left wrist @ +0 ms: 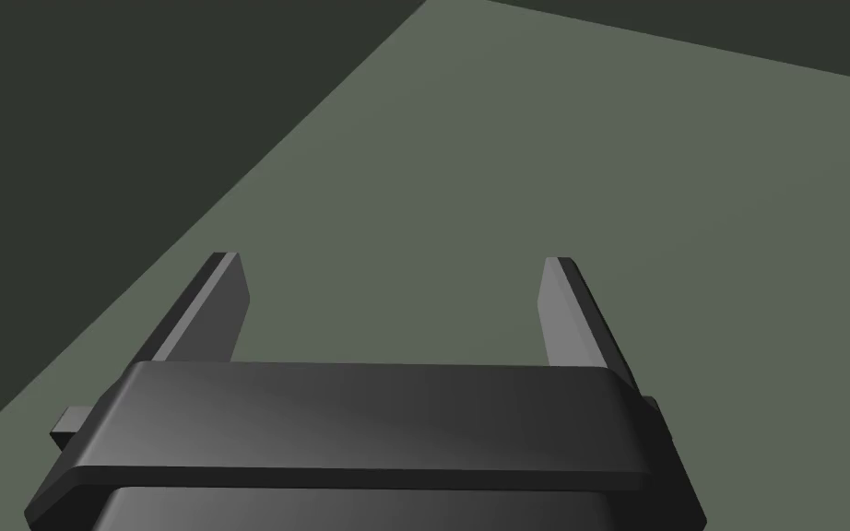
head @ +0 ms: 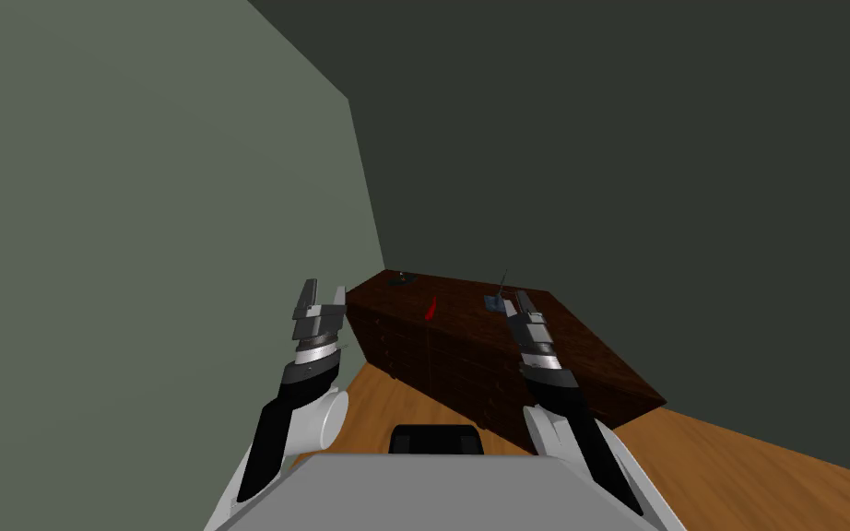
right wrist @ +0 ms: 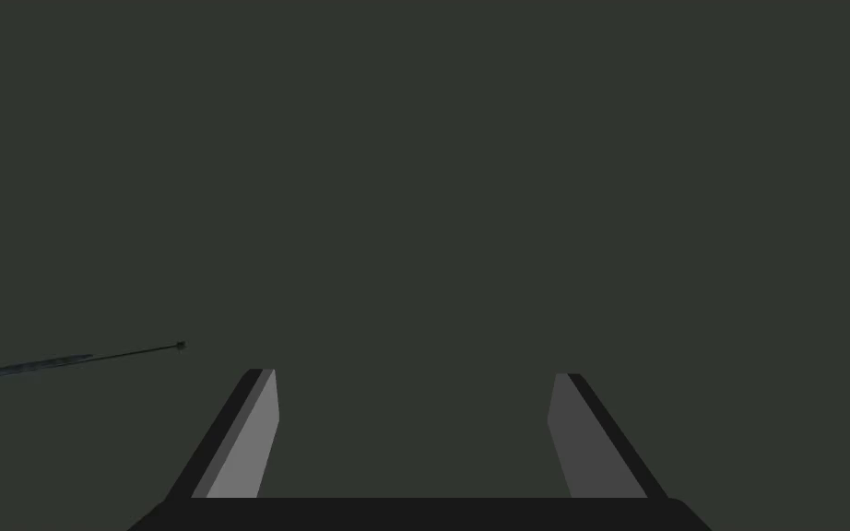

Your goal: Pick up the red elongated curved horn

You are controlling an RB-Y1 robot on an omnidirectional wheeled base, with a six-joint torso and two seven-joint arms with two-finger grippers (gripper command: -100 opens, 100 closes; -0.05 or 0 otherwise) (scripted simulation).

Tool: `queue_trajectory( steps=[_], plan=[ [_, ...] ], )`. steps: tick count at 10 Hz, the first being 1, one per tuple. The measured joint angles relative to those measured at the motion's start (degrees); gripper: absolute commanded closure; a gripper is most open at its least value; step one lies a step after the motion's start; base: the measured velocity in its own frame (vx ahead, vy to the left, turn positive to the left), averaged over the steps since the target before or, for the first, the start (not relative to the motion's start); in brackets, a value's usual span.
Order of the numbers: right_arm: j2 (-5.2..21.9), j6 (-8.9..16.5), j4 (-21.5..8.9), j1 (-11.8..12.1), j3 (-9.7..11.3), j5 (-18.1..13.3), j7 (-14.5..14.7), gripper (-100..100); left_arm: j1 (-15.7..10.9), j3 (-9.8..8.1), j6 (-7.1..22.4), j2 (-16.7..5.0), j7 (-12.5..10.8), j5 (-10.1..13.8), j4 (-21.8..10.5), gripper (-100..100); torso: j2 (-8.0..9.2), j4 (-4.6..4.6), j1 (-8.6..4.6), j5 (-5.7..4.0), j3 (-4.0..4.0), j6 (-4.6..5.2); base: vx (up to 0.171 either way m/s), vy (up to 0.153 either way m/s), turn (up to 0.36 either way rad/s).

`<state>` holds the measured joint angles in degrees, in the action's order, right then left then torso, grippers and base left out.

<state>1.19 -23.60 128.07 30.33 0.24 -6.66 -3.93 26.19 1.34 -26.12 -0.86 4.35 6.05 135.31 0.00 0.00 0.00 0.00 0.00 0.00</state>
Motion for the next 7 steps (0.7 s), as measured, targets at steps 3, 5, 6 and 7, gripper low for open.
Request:
queue_trajectory(
  steps=[3,5,6,7],
  plan=[
    [3.58,-0.91,-1.25,-1.61,-0.88,-3.34,-0.38,-100,-0.01,0.00,0.00,0.00,0.00,0.00,0.00,0,0.20,0.04,-0.23,-0.05,0.11,-0.01,-0.058,-0.058,0.090],
    [6.78,-2.18,-2.69,-3.41,-1.94,-6.75,-0.84,-100,-0.01,0.00,0.00,-0.01,0.00,0.00,0.00,0,0.38,0.08,-0.35,-0.08,0.21,-0.01,-0.096,-0.081,0.094],
    [7.50,-2.51,-2.99,-3.84,-2.13,-8.08,-0.91,-100,-0.01,-0.01,0.00,-0.01,0.00,0.00,-0.01,0,0.31,0.08,-0.32,-0.08,0.19,0.01,-0.059,-0.074,0.098],
    [8.73,-3.11,-3.60,-4.48,-2.56,-9.76,-1.05,-100,-0.01,0.00,0.00,-0.01,0.00,0.00,0.00,0,0.25,0.06,-0.33,-0.07,0.15,-0.01,-0.038,-0.053,0.063]
  ],
)
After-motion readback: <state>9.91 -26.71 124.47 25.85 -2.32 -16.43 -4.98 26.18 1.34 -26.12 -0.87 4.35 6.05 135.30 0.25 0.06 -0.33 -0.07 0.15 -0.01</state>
